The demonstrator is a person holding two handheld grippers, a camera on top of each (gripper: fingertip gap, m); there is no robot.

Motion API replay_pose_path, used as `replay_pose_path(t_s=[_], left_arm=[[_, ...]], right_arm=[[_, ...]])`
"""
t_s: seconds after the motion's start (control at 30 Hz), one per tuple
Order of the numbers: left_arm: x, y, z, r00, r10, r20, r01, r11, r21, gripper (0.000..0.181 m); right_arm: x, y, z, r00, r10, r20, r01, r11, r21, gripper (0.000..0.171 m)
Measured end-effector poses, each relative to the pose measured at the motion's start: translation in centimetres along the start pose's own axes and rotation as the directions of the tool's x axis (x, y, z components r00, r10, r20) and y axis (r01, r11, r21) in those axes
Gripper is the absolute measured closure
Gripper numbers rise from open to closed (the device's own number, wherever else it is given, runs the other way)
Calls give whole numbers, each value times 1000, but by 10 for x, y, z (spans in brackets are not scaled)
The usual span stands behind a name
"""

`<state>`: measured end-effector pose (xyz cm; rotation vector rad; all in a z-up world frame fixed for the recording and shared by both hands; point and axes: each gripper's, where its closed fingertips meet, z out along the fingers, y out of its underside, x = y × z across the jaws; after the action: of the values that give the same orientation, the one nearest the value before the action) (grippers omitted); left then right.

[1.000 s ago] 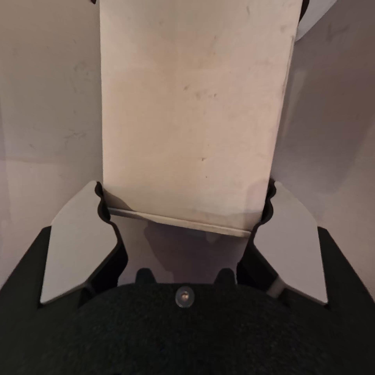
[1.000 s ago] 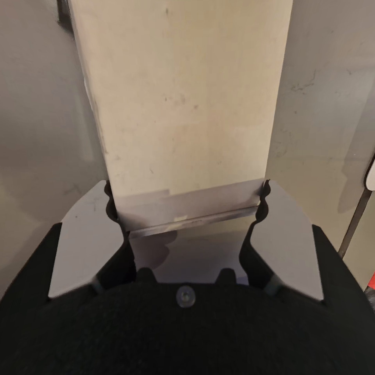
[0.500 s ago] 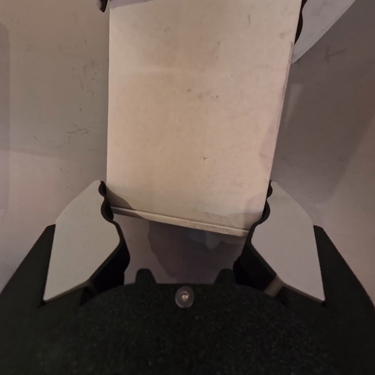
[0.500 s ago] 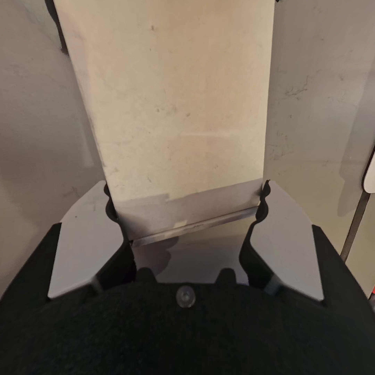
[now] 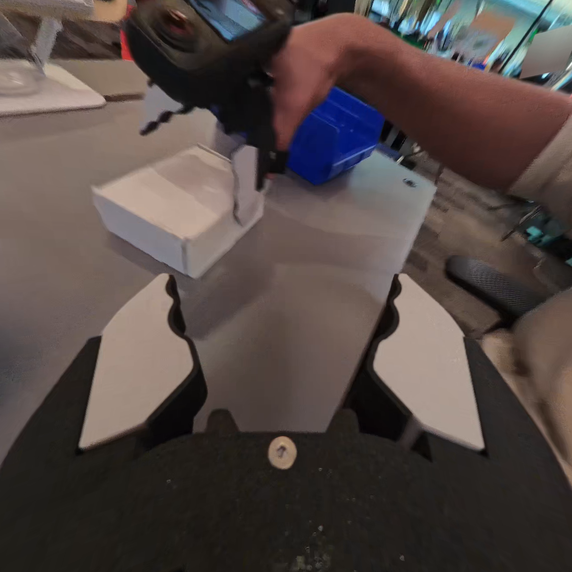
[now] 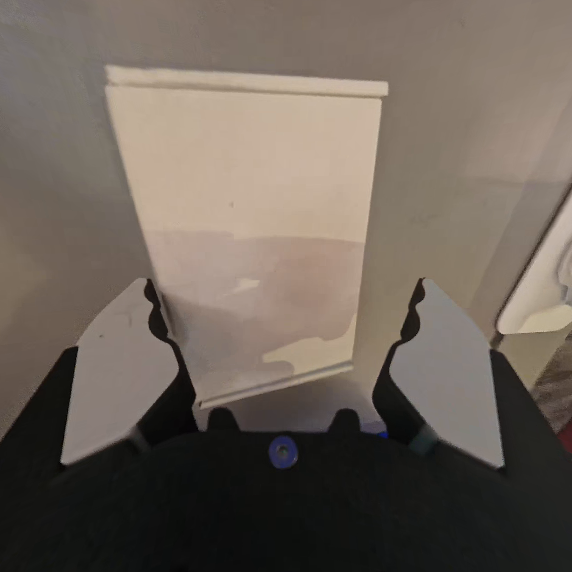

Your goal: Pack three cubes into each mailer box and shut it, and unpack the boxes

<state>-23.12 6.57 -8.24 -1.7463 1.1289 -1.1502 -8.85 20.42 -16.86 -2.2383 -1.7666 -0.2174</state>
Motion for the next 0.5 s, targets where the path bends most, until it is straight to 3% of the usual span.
replay_pose_path(t_s=[0.1,0.2,0.33,0.5], left_arm=[[27,36,-18,997,-79,-17,80,997,19,58],[37,51,-28,999,-49,1,49,999,-5,66],[37,42,-34,1000,-4,-1,4,1000,29,75],[34,38,-37,1000,-23,-11,24,999,35,80]], right_arm=[[-15,-2,21,988,13,155,-4,998,-59,25],[-11,1,31,993,-2,118,12,996,-87,25],[-12,4,28,995,22,98,-8,990,-138,27],[11,10,1,998,24,-56,-30,994,-103,28]])
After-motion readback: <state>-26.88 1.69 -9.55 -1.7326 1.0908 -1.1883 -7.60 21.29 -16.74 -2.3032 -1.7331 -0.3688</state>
